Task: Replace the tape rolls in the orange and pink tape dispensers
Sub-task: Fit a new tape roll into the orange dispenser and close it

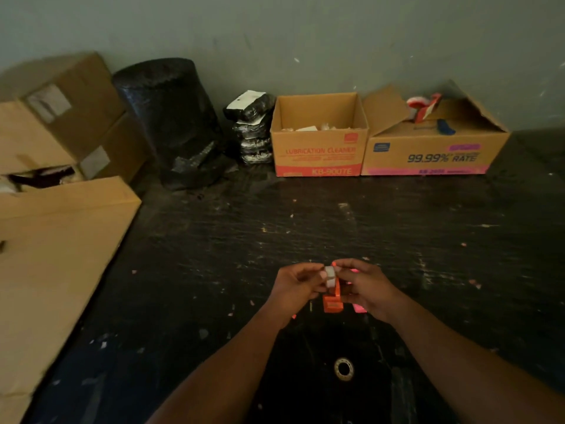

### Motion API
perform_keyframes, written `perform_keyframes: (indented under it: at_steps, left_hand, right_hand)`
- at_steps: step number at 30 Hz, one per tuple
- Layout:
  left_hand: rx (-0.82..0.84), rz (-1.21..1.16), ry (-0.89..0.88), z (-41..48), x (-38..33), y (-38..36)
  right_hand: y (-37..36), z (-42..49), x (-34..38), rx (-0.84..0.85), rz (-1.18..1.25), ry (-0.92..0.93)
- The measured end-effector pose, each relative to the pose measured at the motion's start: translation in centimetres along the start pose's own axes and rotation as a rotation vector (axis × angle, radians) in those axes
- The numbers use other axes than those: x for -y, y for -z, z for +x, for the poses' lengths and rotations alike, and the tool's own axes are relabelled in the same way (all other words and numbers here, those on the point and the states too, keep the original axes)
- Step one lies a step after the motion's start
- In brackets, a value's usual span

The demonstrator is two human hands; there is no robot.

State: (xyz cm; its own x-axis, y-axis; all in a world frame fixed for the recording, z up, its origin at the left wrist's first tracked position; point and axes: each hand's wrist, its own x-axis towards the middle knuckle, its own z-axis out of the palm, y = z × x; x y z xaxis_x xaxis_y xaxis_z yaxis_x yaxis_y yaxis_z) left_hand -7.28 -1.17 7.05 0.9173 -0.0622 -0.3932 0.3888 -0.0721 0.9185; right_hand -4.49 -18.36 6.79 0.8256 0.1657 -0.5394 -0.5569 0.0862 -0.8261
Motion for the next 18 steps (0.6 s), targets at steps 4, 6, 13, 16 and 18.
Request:
perform_keyframes:
  at_steps: [4, 6, 13, 16, 18]
  left_hand:
    - [0.024, -0.032, 0.055, 2.4, 0.1, 1.4]
    - [0.036, -0.038, 0.077, 3.8, 0.3, 1.8]
    - [0.054, -0.036, 0.159, 7.4, 1.6, 2.2]
    - [-0.006, -0.015, 0.194, 8.6, 2.5, 2.2]
    - [-0.084, 0.109, 0.174, 9.1, 3.4, 2.3]
  right_hand:
    - [-0.5, 2.4, 0.3, 0.002, 0.009, -0.034]
    - [-0.3, 3.6, 0.4, 0.005, -0.017, -0.043]
    - [0.1, 7.5, -0.5, -0.040, -0.051, -0.095]
    - [0.4, 8.4, -0.8, -0.071, -0.039, -0.117]
    - [0.7, 8.8, -1.0, -0.092, -0.046, -0.133]
